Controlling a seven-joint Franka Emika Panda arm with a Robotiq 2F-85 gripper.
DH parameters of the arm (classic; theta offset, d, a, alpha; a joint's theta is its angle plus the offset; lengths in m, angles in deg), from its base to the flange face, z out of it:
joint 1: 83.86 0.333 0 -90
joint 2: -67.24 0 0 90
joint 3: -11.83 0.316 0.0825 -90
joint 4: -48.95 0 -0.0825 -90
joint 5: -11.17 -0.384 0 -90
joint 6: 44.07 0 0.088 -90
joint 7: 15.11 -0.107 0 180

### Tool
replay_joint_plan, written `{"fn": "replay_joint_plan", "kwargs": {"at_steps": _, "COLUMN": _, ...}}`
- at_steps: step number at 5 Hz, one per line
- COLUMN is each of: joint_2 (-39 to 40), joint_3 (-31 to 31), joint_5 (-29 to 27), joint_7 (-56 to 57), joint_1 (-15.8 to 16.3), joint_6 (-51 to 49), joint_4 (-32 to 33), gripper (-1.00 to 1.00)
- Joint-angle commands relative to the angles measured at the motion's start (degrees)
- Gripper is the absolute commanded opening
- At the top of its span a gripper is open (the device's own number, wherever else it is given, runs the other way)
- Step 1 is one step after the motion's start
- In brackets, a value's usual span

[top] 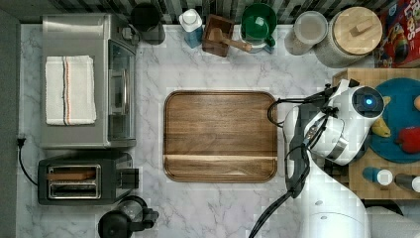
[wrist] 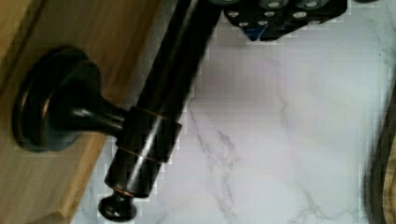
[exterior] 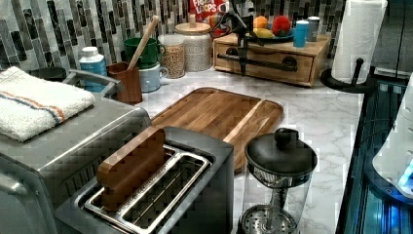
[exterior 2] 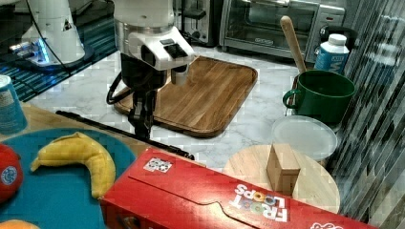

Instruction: Close the drawer.

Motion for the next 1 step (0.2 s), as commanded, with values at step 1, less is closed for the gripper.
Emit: {"fn": "replay_joint_plan", "kwargs": {"at_steps": 1, "joint_2": 0.8, "joint_3": -6.5, "joint_5": 1.6, "joint_7": 5.9, "joint_1": -8.4, "joint_6": 4.2, "joint_4": -14.5, "gripper": -1.0}}
